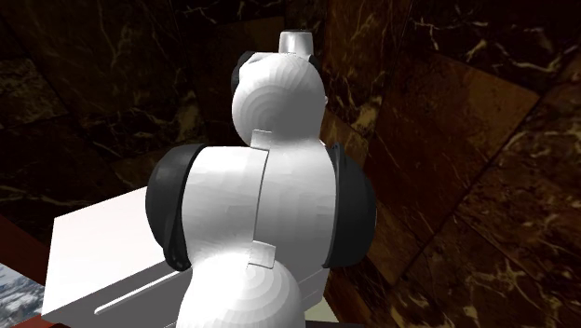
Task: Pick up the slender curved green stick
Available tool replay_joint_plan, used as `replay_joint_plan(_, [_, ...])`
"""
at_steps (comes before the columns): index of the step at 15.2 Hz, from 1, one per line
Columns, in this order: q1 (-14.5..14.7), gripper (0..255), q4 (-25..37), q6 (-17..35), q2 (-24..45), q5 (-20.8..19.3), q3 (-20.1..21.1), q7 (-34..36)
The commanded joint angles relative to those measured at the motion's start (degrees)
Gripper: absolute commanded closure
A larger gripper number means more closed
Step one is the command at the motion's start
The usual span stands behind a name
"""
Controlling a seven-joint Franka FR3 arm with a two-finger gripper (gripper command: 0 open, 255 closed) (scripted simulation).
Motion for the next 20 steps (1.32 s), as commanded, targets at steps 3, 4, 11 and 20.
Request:
replay_joint_plan(3, [0.0, 255, 0.0, 0.1, 0.1, 0.0, 0.0, 0.0])
replay_joint_plan(4, [0.0, 255, 0.6, -0.6, -0.1, 0.0, 0.0, 0.0])
replay_joint_plan(11, [0.2, 255, 5.1, -5.7, -0.6, 0.2, 0.1, -0.2])
replay_joint_plan(20, [0.5, 255, 11.0, -11.4, -0.4, 0.2, 0.2, -0.3])
